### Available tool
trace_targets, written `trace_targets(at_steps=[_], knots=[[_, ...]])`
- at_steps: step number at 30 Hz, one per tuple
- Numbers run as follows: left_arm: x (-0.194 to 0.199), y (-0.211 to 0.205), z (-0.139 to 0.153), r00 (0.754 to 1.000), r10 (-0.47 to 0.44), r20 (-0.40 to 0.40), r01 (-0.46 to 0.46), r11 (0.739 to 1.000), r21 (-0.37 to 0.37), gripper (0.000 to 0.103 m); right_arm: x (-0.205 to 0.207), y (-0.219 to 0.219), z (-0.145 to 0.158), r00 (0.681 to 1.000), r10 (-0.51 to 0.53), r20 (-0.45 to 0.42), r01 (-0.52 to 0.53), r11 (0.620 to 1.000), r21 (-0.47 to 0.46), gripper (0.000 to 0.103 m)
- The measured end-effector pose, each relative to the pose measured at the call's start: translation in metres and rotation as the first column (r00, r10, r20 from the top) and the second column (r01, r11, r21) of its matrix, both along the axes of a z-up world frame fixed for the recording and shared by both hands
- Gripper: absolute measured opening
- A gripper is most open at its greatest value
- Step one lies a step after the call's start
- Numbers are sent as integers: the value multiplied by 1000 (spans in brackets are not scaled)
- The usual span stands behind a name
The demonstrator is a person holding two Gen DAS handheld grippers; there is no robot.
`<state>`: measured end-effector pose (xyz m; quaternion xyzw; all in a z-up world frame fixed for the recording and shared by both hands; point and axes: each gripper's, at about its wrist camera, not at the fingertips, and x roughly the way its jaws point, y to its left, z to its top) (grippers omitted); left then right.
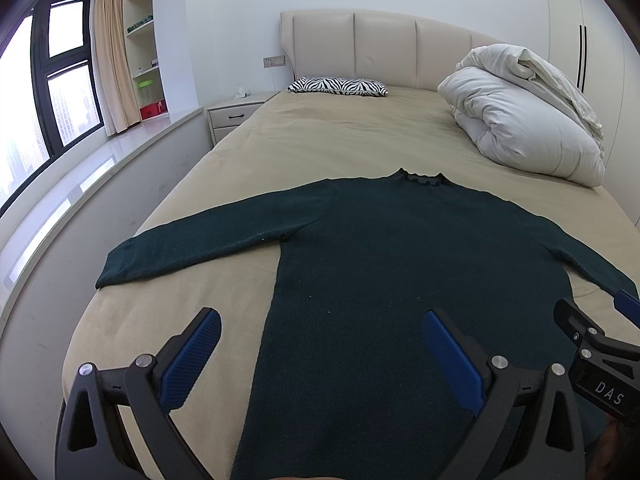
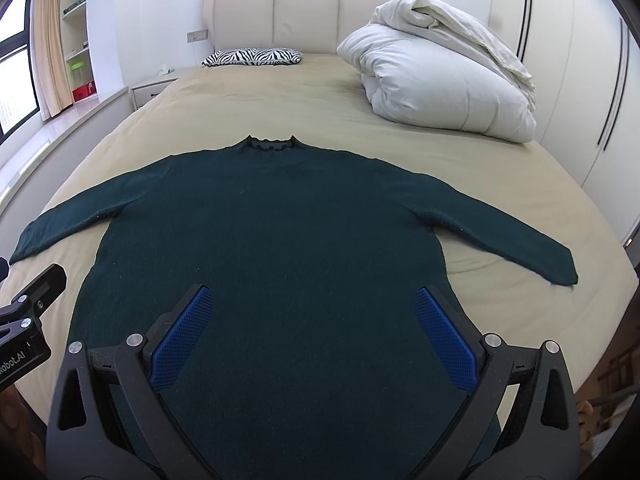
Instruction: Fold small clothes
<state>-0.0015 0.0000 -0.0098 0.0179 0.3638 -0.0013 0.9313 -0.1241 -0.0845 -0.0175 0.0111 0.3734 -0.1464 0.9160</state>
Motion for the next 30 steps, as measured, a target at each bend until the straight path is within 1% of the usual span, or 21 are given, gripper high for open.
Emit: trace_targets(at_steps=[10, 14, 17, 19, 21, 23, 25, 26, 27, 29, 30], knots=[[1, 0, -6, 1000, -6, -21, 5, 1000, -9, 103, 6, -2, -2, 1000, 3, -14, -3, 1000, 6, 103], [4, 4, -14, 998, -17, -59, 14, 998, -54, 103, 8, -7, -6, 1000, 2, -23, -2, 1000, 23, 103], [3, 7, -22, 996, -25, -88, 17, 996, -87, 103, 8, -22, -12, 1000, -14, -21, 15, 998, 66, 103], [1, 7, -29, 995, -25, -100, 16, 995, -95, 103, 5, -45, -15, 999, -44, -2, 44, 992, 117, 103], [-2, 5, -35, 996, -27, -91, 19, 996, -87, 103, 1, -76, -18, 996, -90, 15, 86, 980, 178, 103], [-4, -2, -40, 995, -38, -88, 34, 998, -47, 103, -5, -116, -24, 988, -150, 23, 139, 957, 256, 103], [-5, -10, -45, 995, -55, -87, 54, 998, -9, 103, -14, -164, -32, 975, -220, 24, 199, 920, 338, 103], [-4, -14, -47, 994, -59, -90, 60, 998, 11, 103, -20, -192, -38, 964, -266, 21, 238, 892, 384, 103], [-3, -17, -49, 994, -62, -89, 65, 997, 30, 103, -27, -220, -45, 949, -315, 14, 279, 859, 430, 103], [-1, -26, -51, 994, -73, -84, 80, 994, 79, 103, -43, -275, -58, 913, -408, 7, 345, 780, 523, 101], [0, -30, -52, 994, -80, -79, 88, 991, 101, 103, -54, -305, -66, 889, -458, 6, 373, 733, 568, 99]])
